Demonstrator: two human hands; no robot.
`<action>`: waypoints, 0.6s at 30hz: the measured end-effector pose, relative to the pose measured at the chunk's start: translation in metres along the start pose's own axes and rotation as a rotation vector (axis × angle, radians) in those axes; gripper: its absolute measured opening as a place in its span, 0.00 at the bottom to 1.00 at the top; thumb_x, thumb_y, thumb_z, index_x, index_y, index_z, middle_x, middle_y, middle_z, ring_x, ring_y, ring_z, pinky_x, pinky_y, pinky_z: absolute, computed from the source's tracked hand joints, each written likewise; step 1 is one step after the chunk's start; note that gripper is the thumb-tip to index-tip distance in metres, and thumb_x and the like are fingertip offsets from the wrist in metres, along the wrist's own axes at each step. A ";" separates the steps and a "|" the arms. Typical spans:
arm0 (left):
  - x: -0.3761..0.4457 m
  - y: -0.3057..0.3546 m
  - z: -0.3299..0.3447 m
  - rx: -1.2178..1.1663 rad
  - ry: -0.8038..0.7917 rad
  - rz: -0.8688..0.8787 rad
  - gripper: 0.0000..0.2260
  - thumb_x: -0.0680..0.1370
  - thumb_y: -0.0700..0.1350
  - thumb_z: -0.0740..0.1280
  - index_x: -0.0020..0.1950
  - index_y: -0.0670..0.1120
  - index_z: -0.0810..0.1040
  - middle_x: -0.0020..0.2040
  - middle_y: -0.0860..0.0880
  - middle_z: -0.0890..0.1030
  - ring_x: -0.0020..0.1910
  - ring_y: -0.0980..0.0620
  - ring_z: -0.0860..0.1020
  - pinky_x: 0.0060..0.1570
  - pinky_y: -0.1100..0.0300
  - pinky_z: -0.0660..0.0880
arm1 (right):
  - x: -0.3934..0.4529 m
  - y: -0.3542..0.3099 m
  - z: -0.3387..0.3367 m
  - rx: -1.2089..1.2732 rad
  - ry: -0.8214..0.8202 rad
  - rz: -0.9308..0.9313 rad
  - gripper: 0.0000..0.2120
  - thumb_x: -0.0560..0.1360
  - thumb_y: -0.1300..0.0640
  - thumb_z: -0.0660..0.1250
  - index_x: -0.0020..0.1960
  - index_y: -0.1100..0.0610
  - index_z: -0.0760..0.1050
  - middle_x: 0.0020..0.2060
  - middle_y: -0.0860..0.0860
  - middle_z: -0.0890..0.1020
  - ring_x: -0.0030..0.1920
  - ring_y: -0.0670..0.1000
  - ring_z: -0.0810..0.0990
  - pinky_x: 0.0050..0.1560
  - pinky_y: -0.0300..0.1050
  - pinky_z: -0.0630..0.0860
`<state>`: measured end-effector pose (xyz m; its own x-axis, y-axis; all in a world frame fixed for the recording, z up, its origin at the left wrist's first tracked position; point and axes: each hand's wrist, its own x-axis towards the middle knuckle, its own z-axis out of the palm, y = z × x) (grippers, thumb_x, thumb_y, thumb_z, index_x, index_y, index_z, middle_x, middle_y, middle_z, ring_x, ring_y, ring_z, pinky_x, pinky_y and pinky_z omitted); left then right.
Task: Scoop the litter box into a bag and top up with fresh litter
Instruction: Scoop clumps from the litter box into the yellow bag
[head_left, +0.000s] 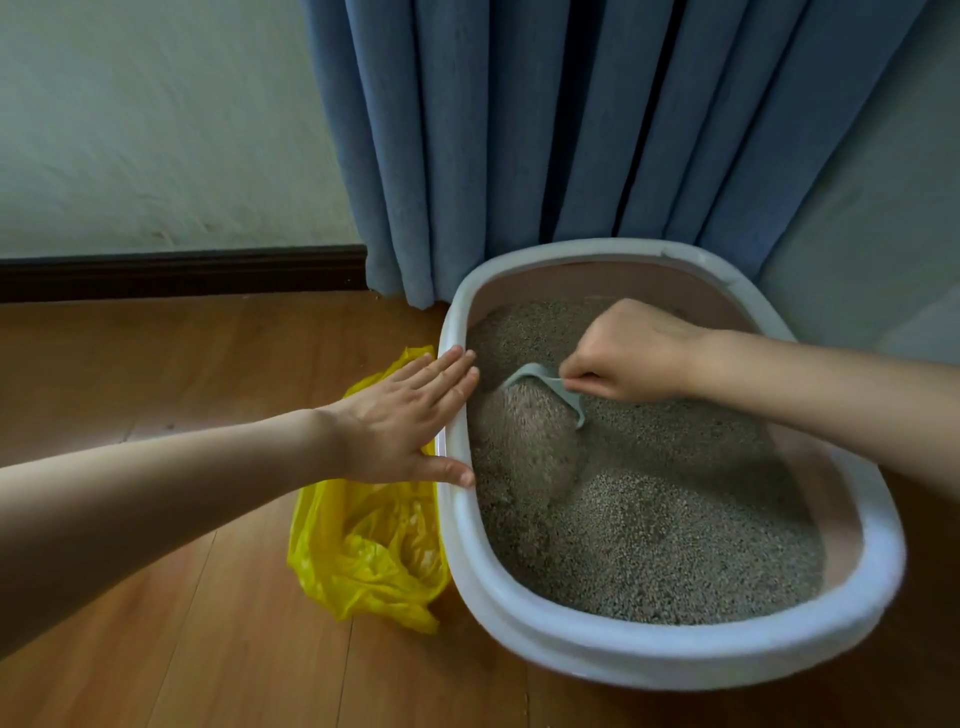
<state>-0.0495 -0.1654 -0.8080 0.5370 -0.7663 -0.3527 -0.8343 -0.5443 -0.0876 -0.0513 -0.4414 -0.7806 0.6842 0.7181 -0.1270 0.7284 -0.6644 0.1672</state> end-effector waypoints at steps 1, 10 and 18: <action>0.000 0.001 -0.001 -0.001 -0.010 -0.003 0.49 0.68 0.76 0.39 0.76 0.43 0.33 0.76 0.44 0.32 0.73 0.50 0.29 0.72 0.55 0.31 | -0.011 -0.002 -0.005 -0.053 0.044 -0.071 0.12 0.77 0.52 0.64 0.38 0.50 0.81 0.27 0.44 0.79 0.27 0.45 0.74 0.29 0.39 0.70; -0.009 -0.004 -0.003 0.010 0.058 0.118 0.48 0.69 0.77 0.43 0.78 0.46 0.39 0.77 0.49 0.38 0.76 0.53 0.36 0.74 0.54 0.36 | -0.090 0.003 -0.047 -0.019 -0.373 0.455 0.12 0.76 0.46 0.63 0.37 0.49 0.78 0.28 0.43 0.76 0.28 0.43 0.73 0.26 0.38 0.64; -0.008 -0.003 0.003 0.032 0.078 0.123 0.48 0.69 0.76 0.41 0.78 0.45 0.40 0.78 0.47 0.40 0.75 0.51 0.35 0.71 0.57 0.31 | -0.101 -0.042 0.019 0.612 -0.528 0.533 0.23 0.74 0.53 0.68 0.21 0.49 0.71 0.16 0.46 0.64 0.21 0.45 0.60 0.28 0.42 0.61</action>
<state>-0.0517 -0.1572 -0.8075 0.4377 -0.8512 -0.2895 -0.8972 -0.4347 -0.0783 -0.1507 -0.4900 -0.7933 0.7491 0.2045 -0.6301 0.1078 -0.9761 -0.1887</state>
